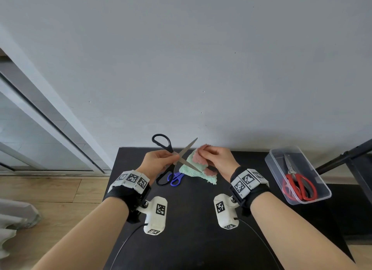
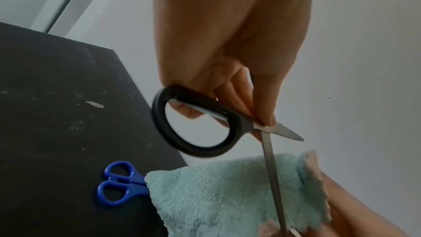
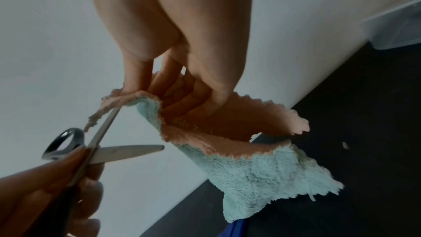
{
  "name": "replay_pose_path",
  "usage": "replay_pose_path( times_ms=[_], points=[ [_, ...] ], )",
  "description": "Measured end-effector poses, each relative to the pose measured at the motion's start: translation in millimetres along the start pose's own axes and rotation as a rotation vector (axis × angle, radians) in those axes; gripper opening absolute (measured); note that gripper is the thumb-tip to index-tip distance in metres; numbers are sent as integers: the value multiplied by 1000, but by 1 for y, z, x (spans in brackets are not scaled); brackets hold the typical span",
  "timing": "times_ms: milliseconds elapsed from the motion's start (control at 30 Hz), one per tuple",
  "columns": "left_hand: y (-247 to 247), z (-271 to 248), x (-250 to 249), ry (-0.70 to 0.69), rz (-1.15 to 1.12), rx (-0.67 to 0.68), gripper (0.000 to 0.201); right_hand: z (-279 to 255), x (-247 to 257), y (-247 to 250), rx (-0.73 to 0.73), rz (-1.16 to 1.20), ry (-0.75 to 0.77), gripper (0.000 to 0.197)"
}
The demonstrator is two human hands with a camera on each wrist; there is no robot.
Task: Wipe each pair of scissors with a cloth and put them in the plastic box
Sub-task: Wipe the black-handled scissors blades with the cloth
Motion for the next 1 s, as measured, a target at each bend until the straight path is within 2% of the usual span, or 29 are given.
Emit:
replay_pose_path(
  times_ms=[233, 433, 600, 800, 867, 1000],
  points=[
    [-10, -1, -3, -39, 6, 32, 6, 3, 12, -22, 47, -96, 41, 5],
    [-14, -2, -5, -62, 8, 19, 7, 4, 11, -31, 78, -37, -15, 6],
    [-13, -2, -2, -75, 42, -6, 12, 1, 11, -37, 130, 34, -45, 16],
    [-17, -5, -9, -114, 113, -7, 7, 7, 6, -36, 67, 67, -32, 23],
    [-18, -6, -11, -117, 132, -9, 3, 5, 10, -34, 61, 107, -20, 18],
    [-18, -9, -14, -115, 119, 11, 13, 4, 11, -23, 16, 151, -40, 13]
  ],
)
Point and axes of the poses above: each hand's wrist, its own z-axis towards the middle knuckle, its own y-axis out of the back of the hand, x = y × z, the point moved 8 cm from there along z, towards the middle knuckle, and after that the axes turned 14 degrees about -z, right-handed, at the moved point
